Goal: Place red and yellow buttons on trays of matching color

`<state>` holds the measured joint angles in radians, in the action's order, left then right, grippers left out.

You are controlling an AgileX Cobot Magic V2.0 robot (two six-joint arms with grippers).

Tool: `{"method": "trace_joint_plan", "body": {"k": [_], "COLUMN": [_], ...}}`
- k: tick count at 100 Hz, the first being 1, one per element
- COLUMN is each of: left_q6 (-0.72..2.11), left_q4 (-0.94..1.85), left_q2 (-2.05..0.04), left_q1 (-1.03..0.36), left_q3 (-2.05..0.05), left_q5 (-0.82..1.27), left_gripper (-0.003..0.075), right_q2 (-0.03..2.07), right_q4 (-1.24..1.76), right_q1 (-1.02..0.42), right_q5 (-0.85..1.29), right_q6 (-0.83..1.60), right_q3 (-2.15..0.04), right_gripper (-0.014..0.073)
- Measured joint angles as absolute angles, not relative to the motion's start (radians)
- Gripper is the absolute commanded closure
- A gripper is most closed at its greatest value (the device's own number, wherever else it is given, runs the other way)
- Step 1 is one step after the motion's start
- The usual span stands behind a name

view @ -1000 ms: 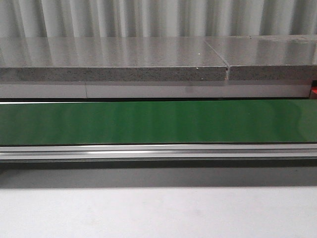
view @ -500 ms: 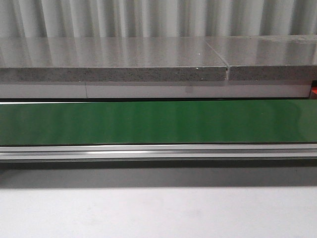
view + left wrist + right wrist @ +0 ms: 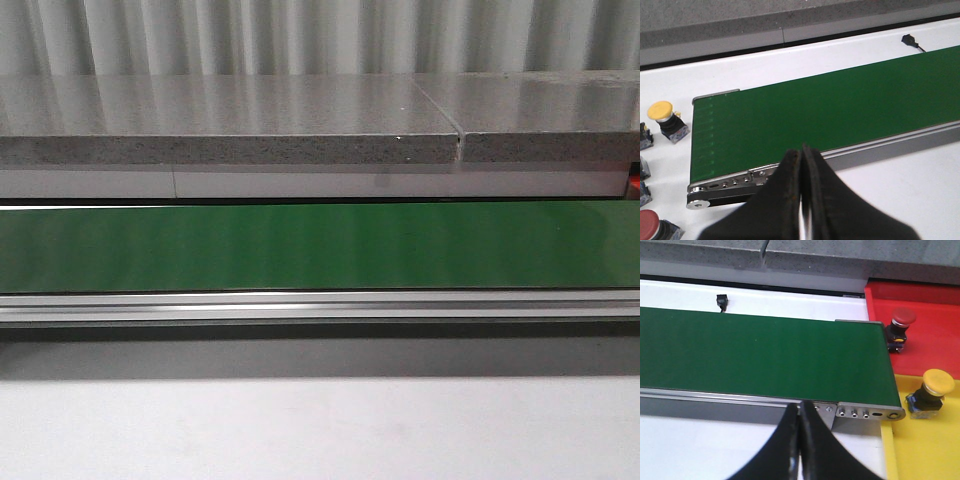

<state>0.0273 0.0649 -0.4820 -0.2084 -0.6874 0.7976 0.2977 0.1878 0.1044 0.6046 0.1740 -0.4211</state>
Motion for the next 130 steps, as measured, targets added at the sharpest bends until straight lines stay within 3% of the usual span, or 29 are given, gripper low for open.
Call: {"method": "trace_joint_plan", "body": {"k": [32, 46, 63, 70, 130], "left_q6": [-0.104, -0.104, -0.106, -0.106, -0.018], "left_q4": [0.000, 0.000, 0.000, 0.000, 0.097], "left_q2": [-0.787, -0.891, -0.989, -1.021, -1.380], "left_q1": [-0.111, -0.044, 0.048, 0.093, 0.378], "left_q3": [-0.867, -0.924, -0.956, -0.960, -1.086], "left_q5": [0.809, 0.841, 0.845, 0.850, 0.938], "left_gripper": [0.0717, 0.0560, 0.0269, 0.0216, 0.0216], "right_q2": [0.298, 0.296, 0.296, 0.296, 0.296], "right_q4": [0.188, 0.188, 0.188, 0.188, 0.188], "right_q1": [0.104, 0.104, 0.104, 0.104, 0.104], "right_q5": [0.605, 0.605, 0.605, 0.605, 0.605], "right_q6": [0.174, 0.174, 0.172, 0.172, 0.172], "right_q3": [-0.421, -0.421, -0.421, -0.421, -0.421], "right_gripper": [0.0660, 0.0660, 0.0660, 0.0660, 0.0660]}}
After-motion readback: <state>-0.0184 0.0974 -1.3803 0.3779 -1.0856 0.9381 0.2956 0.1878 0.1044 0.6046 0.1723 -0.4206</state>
